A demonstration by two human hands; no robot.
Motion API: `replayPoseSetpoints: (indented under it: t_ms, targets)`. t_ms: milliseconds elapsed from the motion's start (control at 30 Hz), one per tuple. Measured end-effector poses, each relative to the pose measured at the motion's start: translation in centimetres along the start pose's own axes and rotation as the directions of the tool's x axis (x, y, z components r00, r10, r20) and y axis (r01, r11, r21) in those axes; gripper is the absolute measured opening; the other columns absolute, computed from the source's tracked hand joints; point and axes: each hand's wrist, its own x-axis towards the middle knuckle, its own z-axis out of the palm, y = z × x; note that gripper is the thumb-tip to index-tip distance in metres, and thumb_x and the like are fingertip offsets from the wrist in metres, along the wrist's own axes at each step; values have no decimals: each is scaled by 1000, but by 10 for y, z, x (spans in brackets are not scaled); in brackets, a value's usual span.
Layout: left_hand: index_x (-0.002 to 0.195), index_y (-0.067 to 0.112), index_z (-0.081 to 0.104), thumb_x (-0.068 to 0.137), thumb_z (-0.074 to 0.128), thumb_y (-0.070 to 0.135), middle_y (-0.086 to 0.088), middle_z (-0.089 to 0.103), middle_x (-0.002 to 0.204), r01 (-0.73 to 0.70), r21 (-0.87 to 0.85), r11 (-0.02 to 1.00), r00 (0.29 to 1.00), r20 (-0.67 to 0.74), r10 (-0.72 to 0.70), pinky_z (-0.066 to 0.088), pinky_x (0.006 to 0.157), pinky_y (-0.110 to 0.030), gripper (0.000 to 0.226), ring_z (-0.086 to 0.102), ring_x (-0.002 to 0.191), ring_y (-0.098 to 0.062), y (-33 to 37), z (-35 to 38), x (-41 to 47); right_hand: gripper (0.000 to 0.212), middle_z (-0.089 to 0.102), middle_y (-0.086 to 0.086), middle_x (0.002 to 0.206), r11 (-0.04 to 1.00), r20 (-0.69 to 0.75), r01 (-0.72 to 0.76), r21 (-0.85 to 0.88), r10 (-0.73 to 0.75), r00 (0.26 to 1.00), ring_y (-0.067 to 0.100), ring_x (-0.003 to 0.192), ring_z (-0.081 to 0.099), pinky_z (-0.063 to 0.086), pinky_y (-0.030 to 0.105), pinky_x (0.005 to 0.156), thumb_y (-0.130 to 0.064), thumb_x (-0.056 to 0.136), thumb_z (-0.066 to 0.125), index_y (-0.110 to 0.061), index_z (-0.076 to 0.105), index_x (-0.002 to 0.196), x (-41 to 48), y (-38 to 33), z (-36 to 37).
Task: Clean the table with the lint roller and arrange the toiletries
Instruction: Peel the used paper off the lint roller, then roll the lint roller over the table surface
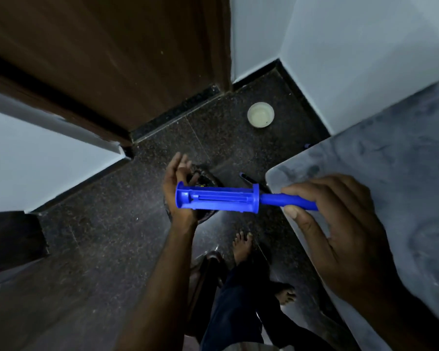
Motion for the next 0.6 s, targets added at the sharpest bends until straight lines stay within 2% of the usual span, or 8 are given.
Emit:
replayPoseSetpoints:
  t_ms: [33,67,100,167,233,300,467,600]
  targets:
    - [149,1,51,111,48,26,-10,65,147,30,4,1000,999,-33,-30,54,115,-41,46,65,131,-21,36,16,3,22,67,-2,108,1000,12,1,-5,-1,1000,28,101,61,48,46,91,-25,100,56,-14,71,112,-2,-6,-6]
    - [150,0,51,110,47,25,-14,63,148,-45,-6,999,999,2,45,56,111,-38,47,64,132,-22,69,14,5,22,67,-2,107,1000,4,-16,0,16,1000,27,101,61,47,45,91,-24,100,57,-14,71,112,-4,-5,-12]
    - [149,3,54,111,47,24,-11,65,147,-48,41,998,999,5,48,57,108,-35,43,65,133,-20,62,26,-12,22,67,-2,107,999,-1,-41,-22,41,999,26,101,60,46,44,91,-25,100,56,-14,71,112,-7,-6,-18]
    - [146,9,59,112,48,21,-3,69,142,-159,64,985,978,147,148,58,103,-32,38,65,133,-16,97,42,-41,22,67,-3,106,997,-40,-72,-22,71,997,23,101,59,45,41,91,-25,100,56,-14,71,111,-15,-5,-36]
    - [144,10,61,110,48,20,-3,70,140,-214,64,975,957,213,196,58,103,-33,37,65,133,-16,115,56,-68,21,66,-5,105,993,-69,-121,-20,119,990,20,102,58,44,39,91,-24,99,57,-15,71,110,-24,-6,-54]
    - [142,10,61,109,49,18,-5,71,139,-307,77,949,901,344,264,57,106,-38,37,65,133,-20,138,73,-87,19,64,-8,106,986,-106,-170,-5,168,980,19,103,57,44,41,91,-22,97,58,-16,70,110,-40,-4,-74]
    - [141,9,63,107,52,15,-7,73,134,-378,40,925,765,577,287,55,107,-51,36,67,130,-24,165,127,-147,17,60,-12,108,953,-241,-302,-8,291,926,19,104,57,44,40,96,-22,97,59,-19,67,111,-96,6,-134]
    - [139,9,64,108,52,15,-10,72,134,-455,-10,890,611,723,321,58,103,-53,34,67,130,-30,172,178,-192,18,60,-15,109,909,-381,-415,42,398,834,12,107,55,45,39,95,-24,97,59,-19,68,112,-150,17,-178]
